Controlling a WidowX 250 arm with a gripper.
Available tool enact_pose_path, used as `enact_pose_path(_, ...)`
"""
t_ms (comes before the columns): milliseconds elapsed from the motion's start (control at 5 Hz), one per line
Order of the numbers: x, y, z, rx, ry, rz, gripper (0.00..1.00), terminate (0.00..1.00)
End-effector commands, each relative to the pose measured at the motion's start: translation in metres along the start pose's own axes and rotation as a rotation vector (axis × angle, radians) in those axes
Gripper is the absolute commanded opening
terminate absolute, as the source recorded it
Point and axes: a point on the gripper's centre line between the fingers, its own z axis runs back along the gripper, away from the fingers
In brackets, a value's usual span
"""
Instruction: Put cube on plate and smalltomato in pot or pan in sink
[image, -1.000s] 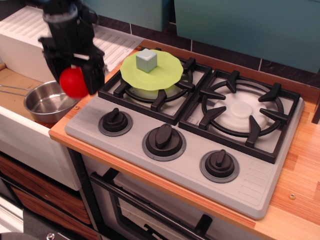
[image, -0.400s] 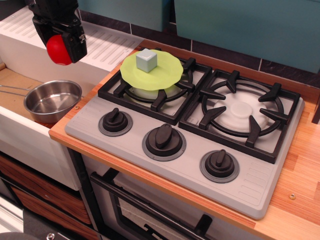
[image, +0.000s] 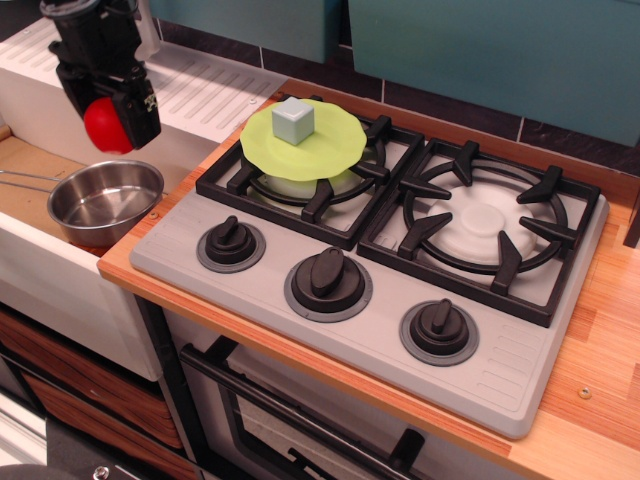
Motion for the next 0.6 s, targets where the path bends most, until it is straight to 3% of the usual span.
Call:
enact_pose_path(0,-0.016,0.004,-0.002,0.017,-0.047,0.016,0.00,0.00)
enact_pose_path(200,-0.020,0.008,-0.007,0.017,-0.059,0.007,0.00,0.00)
enact_pose_path(400,-0.018,0.016,-0.019,0.010,-0.107,-0.023,0.00,0.00)
